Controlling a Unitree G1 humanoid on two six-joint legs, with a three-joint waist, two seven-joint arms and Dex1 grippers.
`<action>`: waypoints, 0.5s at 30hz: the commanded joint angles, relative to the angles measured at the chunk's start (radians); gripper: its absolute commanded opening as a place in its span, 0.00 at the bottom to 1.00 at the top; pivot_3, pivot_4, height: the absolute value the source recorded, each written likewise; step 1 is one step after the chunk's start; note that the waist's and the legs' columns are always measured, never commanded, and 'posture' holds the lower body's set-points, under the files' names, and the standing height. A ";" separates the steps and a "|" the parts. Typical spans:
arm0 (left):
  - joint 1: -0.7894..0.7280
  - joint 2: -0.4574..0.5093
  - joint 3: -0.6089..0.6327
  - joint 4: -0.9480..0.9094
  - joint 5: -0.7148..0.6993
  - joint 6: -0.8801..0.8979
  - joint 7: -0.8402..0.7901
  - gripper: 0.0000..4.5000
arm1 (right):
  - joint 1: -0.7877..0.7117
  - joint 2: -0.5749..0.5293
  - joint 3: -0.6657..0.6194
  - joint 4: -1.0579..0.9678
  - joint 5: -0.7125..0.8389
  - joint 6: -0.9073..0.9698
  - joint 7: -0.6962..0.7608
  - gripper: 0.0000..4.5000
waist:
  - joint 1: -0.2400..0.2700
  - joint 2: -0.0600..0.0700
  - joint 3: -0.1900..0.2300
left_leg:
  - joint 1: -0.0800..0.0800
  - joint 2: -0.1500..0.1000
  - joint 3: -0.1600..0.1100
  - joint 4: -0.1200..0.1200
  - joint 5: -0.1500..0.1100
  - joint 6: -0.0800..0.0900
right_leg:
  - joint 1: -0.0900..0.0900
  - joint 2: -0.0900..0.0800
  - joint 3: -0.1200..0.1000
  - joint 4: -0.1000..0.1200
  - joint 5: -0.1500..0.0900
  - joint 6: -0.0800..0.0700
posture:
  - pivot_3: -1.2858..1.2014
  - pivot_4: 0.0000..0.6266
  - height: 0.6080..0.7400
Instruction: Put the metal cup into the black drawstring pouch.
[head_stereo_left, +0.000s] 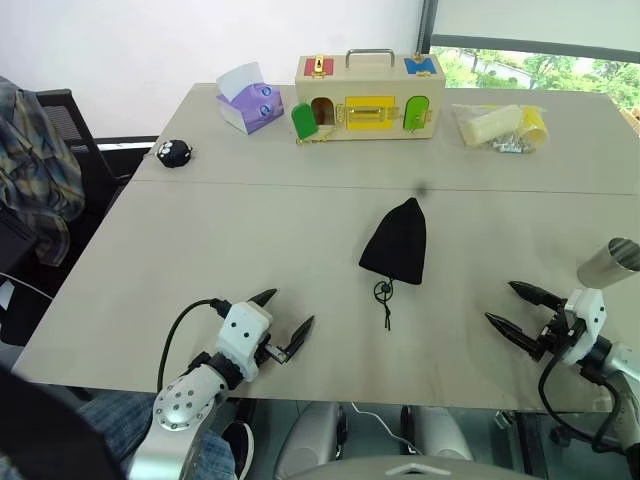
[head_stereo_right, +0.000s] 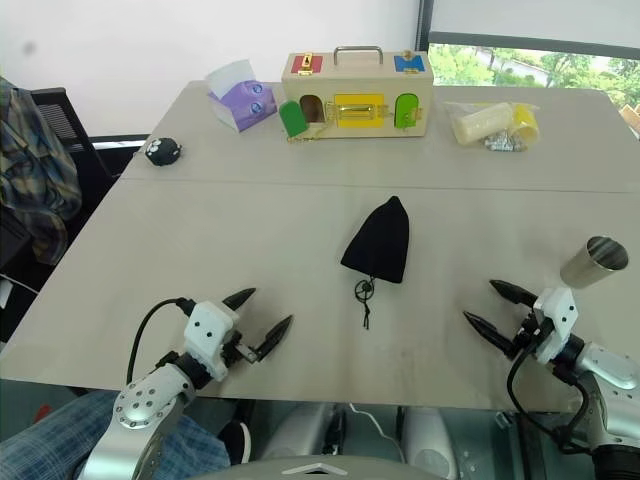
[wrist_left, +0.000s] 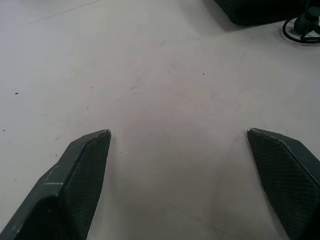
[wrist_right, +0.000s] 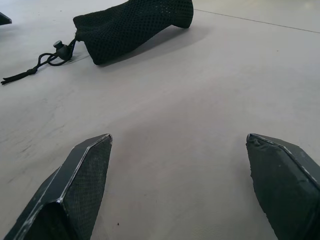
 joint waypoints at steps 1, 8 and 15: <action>0.008 0.008 0.006 -0.005 -0.002 0.004 -0.011 1.00 | 0.001 -0.001 -0.007 0.002 0.003 -0.008 0.006 0.97 | 0.000 0.000 0.000 | 0.000 0.000 0.000 0.000 0.000 0.000 | 0.000 0.000 0.000 0.000 0.000 0.000 | 0.52 0.24 0.77; -0.002 0.014 0.007 -0.020 -0.017 0.012 -0.025 1.00 | -0.014 0.004 -0.004 0.009 0.003 -0.011 0.005 0.97 | -0.001 0.000 0.000 | 0.000 0.000 0.000 0.000 0.000 0.000 | 0.000 0.000 0.000 0.000 0.000 0.000 | 0.52 0.24 0.77; -0.011 0.010 0.001 -0.028 -0.019 0.015 -0.026 1.00 | -0.011 0.010 -0.004 0.012 0.001 -0.019 0.003 0.97 | -0.001 0.000 0.000 | 0.000 0.000 0.000 0.000 0.000 0.000 | 0.000 0.000 0.000 0.000 0.000 0.000 | 0.52 0.24 0.77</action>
